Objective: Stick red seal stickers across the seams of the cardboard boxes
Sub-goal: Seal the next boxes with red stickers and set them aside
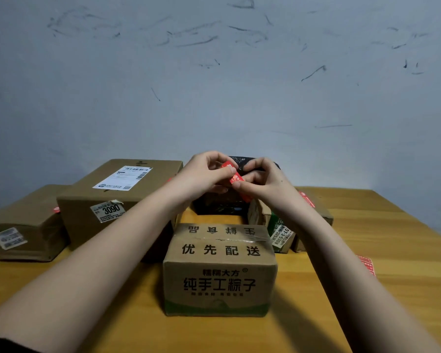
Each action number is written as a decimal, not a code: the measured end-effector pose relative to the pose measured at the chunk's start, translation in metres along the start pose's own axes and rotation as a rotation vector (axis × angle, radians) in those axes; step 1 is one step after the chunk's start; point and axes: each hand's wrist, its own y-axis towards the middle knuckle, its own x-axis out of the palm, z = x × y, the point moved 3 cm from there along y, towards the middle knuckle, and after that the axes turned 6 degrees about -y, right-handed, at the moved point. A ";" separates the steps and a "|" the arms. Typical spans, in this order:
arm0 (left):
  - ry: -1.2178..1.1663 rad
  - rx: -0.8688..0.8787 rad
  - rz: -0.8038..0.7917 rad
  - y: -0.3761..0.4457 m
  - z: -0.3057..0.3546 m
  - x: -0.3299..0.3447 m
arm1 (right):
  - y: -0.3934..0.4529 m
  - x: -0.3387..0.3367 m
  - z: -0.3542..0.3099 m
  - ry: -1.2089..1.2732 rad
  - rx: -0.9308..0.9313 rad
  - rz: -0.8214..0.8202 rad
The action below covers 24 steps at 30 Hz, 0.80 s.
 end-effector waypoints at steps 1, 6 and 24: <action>-0.031 -0.013 0.016 0.004 0.001 -0.001 | 0.005 -0.002 -0.002 -0.001 -0.007 0.009; -0.164 -0.082 0.127 0.028 0.008 -0.006 | 0.033 -0.008 -0.011 -0.024 0.023 0.014; -0.379 -0.287 0.107 0.111 0.013 -0.006 | 0.115 -0.036 0.002 0.106 0.099 -0.030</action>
